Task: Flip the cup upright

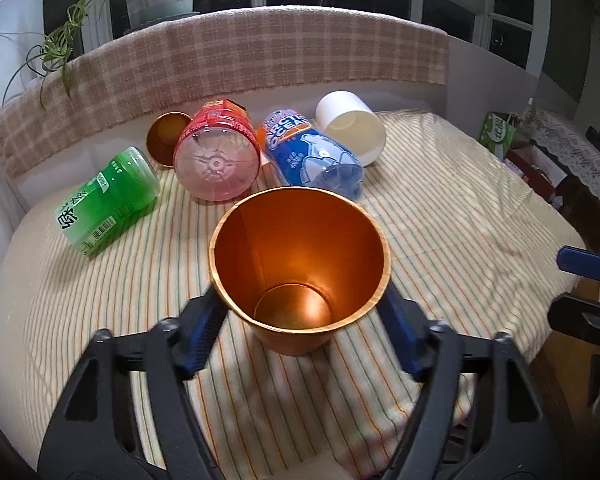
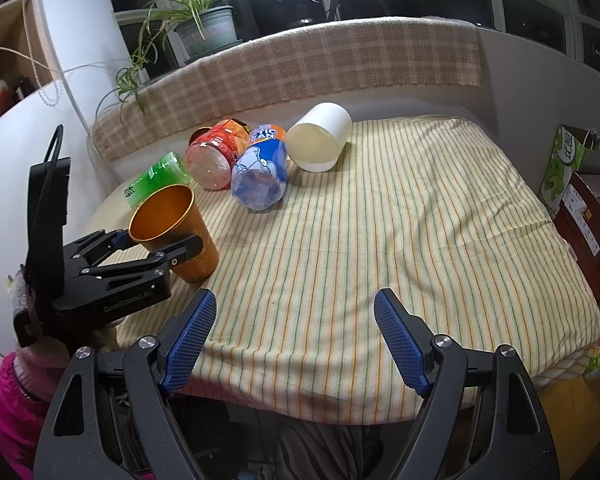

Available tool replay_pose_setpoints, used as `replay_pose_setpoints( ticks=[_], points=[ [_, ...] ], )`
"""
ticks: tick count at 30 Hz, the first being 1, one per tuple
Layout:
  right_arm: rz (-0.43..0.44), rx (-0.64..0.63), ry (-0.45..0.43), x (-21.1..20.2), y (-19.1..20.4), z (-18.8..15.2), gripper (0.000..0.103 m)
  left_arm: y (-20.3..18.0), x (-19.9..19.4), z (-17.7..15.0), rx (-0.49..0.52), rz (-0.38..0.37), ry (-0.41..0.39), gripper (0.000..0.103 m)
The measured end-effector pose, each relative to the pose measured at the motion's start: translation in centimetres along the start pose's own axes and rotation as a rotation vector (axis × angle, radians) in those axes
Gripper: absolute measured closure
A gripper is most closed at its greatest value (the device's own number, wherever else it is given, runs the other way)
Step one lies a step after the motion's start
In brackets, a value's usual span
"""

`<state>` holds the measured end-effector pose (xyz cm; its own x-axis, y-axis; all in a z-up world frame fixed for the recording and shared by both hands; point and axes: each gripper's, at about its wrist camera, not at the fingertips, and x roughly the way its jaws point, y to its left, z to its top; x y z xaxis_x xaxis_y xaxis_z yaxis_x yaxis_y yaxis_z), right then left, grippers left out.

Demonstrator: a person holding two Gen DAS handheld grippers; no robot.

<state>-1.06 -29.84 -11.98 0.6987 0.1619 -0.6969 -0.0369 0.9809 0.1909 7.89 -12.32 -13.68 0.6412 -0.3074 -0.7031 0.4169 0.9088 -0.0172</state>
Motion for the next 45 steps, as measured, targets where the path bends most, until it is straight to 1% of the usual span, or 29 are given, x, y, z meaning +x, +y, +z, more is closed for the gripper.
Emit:
replay_pose_setpoints(
  ticks=[1, 7, 9, 11, 14, 18, 21, 23, 24, 28, 31, 35, 41, 45],
  points=[
    [0.001, 0.0, 0.0, 0.0, 0.0, 0.0, 0.022, 0.0, -0.2, -0.1, 0.002, -0.005, -0.003, 0.02],
    [-0.008, -0.026, -0.024, -0.2, 0.6, 0.0, 0.022, 0.6, -1.7, -0.9, -0.014, -0.026, -0.017, 0.019],
    [-0.016, -0.037, -0.04, -0.4, 0.8, 0.1, 0.022, 1.0, -2.6, -1.3, -0.029, -0.025, -0.023, 0.019],
    [-0.025, -0.046, -0.06, -0.6, 1.2, 0.2, 0.022, 1.7, -4.0, -1.6, -0.06, -0.023, -0.049, 0.019],
    [-0.047, -0.068, -0.103, -1.2, 1.8, 0.6, 0.022, 2.9, -6.9, -2.0, -0.113, 0.007, -0.131, 0.019],
    [-0.088, -0.105, -0.161, -2.0, 2.9, 1.1, 0.022, 3.8, -11.7, -2.5, -0.144, 0.124, -0.296, 0.019],
    [-0.109, -0.121, -0.202, -2.4, 3.7, 1.5, 0.022, 4.1, -14.5, -2.8, -0.156, 0.195, -0.397, 0.01],
    [-0.12, -0.126, -0.226, -2.8, 4.0, 1.7, 0.022, 4.4, -16.0, -3.0, -0.16, 0.232, -0.452, 0.003],
    [-0.131, -0.129, -0.245, -3.0, 4.2, 1.8, 0.022, 4.5, -16.4, -3.0, -0.162, 0.241, -0.468, 0.002],
    [-0.185, -0.142, -0.32, -3.8, 4.9, 2.2, 0.022, 4.6, -17.4, -3.0, -0.155, 0.257, -0.489, 0.001],
    [-0.211, -0.139, -0.371, -4.5, 5.2, 2.4, 0.016, 4.3, -17.5, -3.0, -0.147, 0.259, -0.493, 0.001],
    [-0.245, -0.131, -0.43, -5.3, 5.3, 2.7, 0.013, 4.2, -17.8, -3.2, -0.15, 0.26, -0.487, 0.001],
    [-0.261, -0.114, -0.464, -5.8, 5.2, 3.0, 0.013, 4.1, -17.8, -3.1, -0.14, 0.268, -0.495, 0.001],
    [-0.273, -0.116, -0.478, -5.9, 5.3, 2.9, 0.013, 3.6, -18.5, -3.2, -0.132, 0.273, -0.499, 0.0]
  ],
)
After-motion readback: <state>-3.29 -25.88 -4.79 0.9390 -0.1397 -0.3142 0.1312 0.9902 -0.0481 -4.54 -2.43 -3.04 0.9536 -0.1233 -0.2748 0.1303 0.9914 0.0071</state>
